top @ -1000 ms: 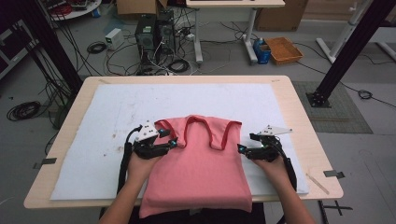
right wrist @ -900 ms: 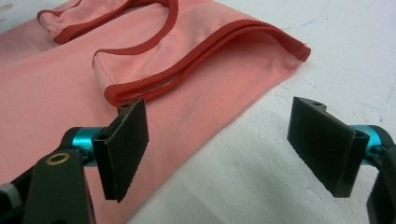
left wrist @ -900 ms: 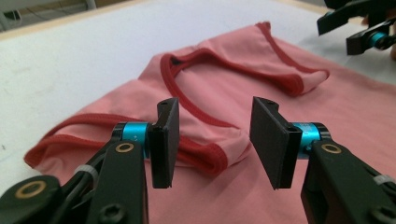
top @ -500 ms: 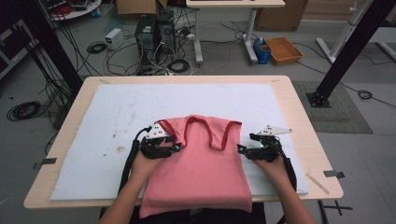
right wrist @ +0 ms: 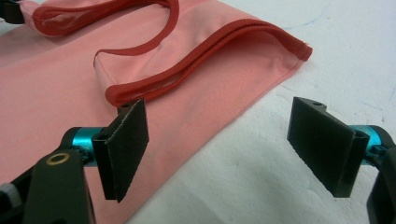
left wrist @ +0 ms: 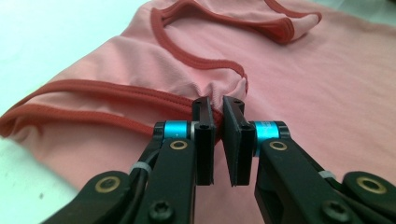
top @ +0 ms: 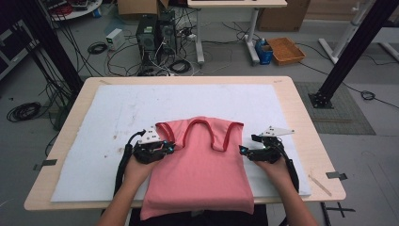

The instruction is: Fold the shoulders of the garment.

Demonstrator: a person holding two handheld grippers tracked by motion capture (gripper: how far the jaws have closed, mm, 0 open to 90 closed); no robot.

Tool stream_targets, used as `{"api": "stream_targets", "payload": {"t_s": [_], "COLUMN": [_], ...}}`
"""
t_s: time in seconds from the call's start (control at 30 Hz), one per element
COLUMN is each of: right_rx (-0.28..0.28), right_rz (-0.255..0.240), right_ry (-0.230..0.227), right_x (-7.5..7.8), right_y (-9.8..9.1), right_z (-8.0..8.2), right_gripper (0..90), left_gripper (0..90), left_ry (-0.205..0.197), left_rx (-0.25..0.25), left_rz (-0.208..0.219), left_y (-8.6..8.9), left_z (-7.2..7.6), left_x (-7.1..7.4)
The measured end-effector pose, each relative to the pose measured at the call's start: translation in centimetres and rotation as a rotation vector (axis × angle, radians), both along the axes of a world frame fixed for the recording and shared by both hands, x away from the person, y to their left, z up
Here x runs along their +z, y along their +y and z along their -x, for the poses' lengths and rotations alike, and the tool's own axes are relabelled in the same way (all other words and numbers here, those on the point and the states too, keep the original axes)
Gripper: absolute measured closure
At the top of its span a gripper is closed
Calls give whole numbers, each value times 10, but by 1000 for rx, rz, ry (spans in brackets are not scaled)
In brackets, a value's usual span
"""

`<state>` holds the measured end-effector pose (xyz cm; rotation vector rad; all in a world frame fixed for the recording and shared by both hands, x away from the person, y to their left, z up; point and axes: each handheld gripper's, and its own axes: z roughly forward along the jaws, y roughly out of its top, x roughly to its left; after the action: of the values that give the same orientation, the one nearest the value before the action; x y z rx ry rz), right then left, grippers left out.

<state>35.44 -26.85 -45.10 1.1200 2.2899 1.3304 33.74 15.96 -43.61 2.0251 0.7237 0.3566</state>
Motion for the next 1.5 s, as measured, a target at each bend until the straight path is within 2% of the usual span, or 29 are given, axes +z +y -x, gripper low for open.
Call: {"api": "stream_targets", "payload": {"t_s": [0.23,0.47,0.53,0.6,0.7,0.8,0.97,1.03,1.17,1.27,1.5], "right_rx": [-14,-20,-21,-23,-20,-18,-12,-7,4,2,6], "right_rz": [-30,-43,-43,-42,-31,-27,-41,-45,-67,-75,-70], "right_ry": [22,45,45,44,33,31,19,9,2,-2,-19], "right_x": [0,0,-1,0,0,0,0,1,2,2,5], "right_y": [-3,-5,-5,-4,-3,-3,-4,-5,-7,-7,-5], "right_z": [-2,-4,-4,-4,-3,-3,-1,0,1,1,5], "right_gripper": [204,204,204,204,204,204,204,204,204,204,204], "left_gripper": [829,824,799,750,523,420,341,316,260,210,188], "left_ry": [3,63,64,56,34,-8,-29,-31,-62,-71,-74], "left_rx": [2,8,0,-6,25,61,107,109,115,134,140], "left_rz": [-1,-40,-54,-48,-5,29,74,101,153,174,204], "left_y": [9,12,9,8,10,13,20,22,28,32,42], "left_z": [7,12,12,12,10,8,3,1,-2,-4,-8], "left_x": [2,-11,-11,-9,-6,-3,1,3,7,8,14]}}
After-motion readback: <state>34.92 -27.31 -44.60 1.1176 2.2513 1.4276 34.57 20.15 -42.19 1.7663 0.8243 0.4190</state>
